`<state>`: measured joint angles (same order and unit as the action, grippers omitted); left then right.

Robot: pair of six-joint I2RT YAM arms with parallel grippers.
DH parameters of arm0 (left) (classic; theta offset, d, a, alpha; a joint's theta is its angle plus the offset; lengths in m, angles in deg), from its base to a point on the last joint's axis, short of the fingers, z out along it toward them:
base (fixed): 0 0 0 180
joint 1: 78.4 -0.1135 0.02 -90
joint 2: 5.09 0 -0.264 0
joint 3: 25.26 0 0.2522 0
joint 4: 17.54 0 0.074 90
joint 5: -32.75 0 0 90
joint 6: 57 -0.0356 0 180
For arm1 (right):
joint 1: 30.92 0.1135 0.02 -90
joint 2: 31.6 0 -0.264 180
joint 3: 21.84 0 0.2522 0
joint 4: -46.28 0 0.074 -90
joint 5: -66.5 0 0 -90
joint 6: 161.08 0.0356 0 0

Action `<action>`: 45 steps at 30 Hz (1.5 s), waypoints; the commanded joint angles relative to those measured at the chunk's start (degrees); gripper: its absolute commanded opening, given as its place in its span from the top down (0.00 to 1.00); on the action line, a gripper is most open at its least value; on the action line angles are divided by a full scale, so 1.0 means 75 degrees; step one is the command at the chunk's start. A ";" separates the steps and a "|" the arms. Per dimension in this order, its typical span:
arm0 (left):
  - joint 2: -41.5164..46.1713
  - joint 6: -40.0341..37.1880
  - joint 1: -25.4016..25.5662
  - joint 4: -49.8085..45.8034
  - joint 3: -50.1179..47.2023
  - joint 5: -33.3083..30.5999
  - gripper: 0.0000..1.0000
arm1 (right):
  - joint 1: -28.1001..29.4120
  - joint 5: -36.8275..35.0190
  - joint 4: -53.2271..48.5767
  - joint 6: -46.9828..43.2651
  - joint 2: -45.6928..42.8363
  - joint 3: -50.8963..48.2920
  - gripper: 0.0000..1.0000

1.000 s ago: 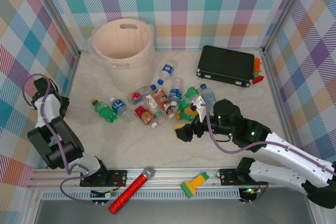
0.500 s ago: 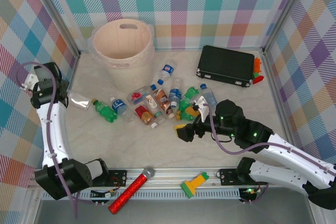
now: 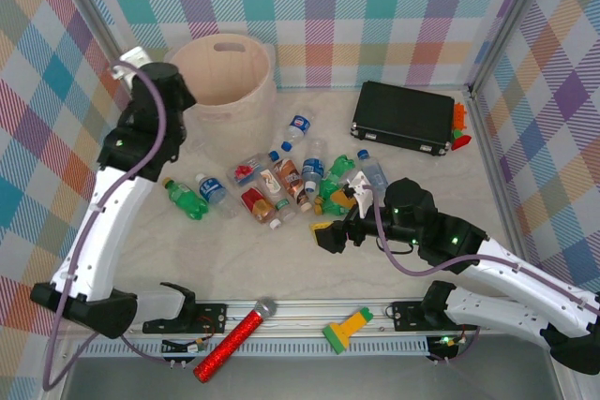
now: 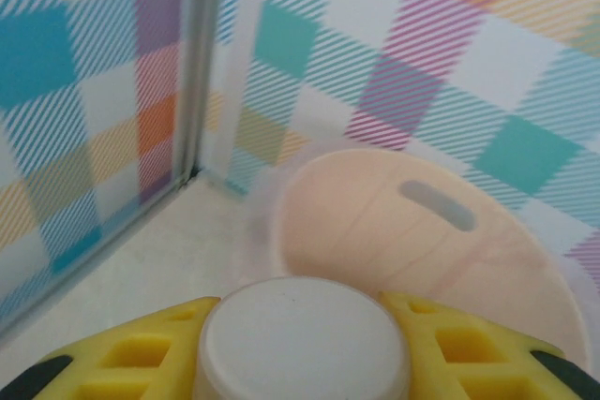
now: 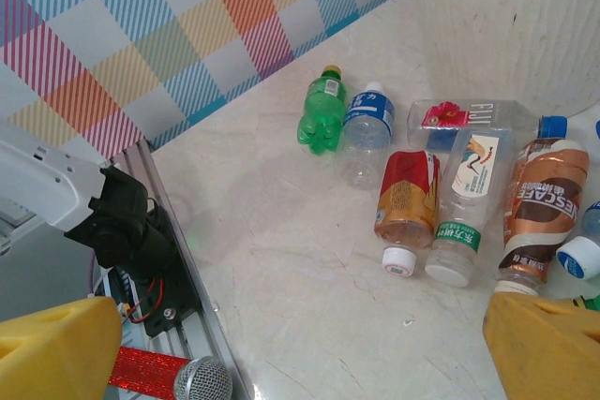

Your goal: Put the plastic bottles in the bin

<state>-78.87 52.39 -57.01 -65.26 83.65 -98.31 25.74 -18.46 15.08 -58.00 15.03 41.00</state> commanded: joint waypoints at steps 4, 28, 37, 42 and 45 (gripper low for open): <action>-0.0603 -0.2649 0.0798 0.2704 0.0486 -0.0464 0.57 | 0.0048 -0.0027 0.0253 0.0145 -0.0019 0.0018 0.01; -0.3382 -0.3596 0.0065 0.4764 0.1703 -0.0163 0.58 | 0.0050 -0.0062 -0.0149 0.0233 -0.0018 0.0504 0.01; -0.3129 -0.3245 -0.0004 0.4340 0.1325 0.0218 0.25 | 0.0050 -0.0062 -0.0135 0.0253 -0.0018 0.0476 0.01; -0.2831 -0.2914 -0.0004 0.3877 0.1200 0.0438 0.20 | 0.0044 -0.0140 -0.0122 0.0213 -0.0053 0.0453 0.01; -0.2629 -0.2672 -0.0007 0.3496 0.1145 0.0491 0.18 | 0.0039 -0.0223 -0.0088 0.0186 -0.0123 0.0418 0.01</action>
<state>-102.35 29.64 -57.12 -36.23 92.85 -95.56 25.74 -19.01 14.23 -56.55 15.38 42.84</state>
